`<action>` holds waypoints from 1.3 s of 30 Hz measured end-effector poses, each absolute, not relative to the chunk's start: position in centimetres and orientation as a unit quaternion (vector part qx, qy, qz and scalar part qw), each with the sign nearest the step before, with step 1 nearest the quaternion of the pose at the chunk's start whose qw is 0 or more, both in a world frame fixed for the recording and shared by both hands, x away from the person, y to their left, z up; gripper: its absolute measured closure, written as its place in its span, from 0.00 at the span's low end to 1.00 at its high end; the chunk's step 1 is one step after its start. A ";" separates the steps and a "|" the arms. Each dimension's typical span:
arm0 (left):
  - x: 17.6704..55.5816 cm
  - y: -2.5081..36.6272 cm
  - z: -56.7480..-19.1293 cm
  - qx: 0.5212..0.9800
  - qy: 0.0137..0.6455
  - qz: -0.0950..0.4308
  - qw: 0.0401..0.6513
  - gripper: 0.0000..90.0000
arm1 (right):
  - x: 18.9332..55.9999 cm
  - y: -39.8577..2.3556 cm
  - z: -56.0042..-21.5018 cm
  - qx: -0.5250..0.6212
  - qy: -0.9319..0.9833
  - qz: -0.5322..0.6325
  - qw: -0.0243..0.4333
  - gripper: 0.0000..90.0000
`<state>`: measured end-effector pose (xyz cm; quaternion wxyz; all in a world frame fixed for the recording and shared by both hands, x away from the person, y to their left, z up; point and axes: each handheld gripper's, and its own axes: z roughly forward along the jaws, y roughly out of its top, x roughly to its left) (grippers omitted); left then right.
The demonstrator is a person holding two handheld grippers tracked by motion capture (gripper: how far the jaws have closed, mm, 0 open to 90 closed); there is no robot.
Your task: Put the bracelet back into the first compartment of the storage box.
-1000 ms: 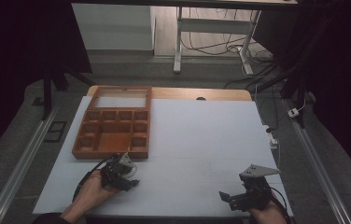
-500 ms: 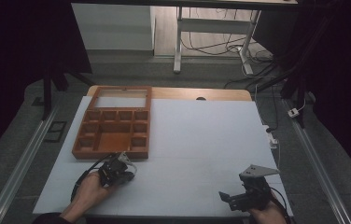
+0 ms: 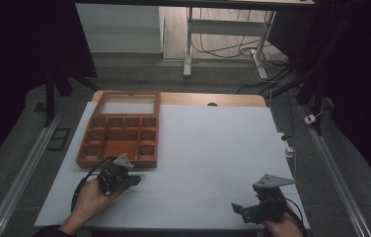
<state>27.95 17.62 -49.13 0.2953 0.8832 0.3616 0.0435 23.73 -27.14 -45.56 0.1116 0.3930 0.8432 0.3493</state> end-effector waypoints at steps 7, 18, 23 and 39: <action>27.8 18.6 -47.5 0.870 0.371 0.053 0.319 0.95 | 23.7 -27.1 -45.6 0.394 0.843 0.350 0.111 0.00; 27.7 20.1 -45.4 0.852 0.384 0.084 0.345 0.95 | 23.7 -27.3 -45.5 0.398 0.838 0.356 0.111 0.00; 27.9 21.3 -44.4 0.838 0.397 0.094 0.362 0.95 | 23.7 -27.3 -45.5 0.399 0.838 0.356 0.111 0.00; 29.3 24.0 -42.9 0.803 0.430 0.124 0.393 0.95 | 23.8 -27.3 -45.6 0.400 0.837 0.356 0.111 0.00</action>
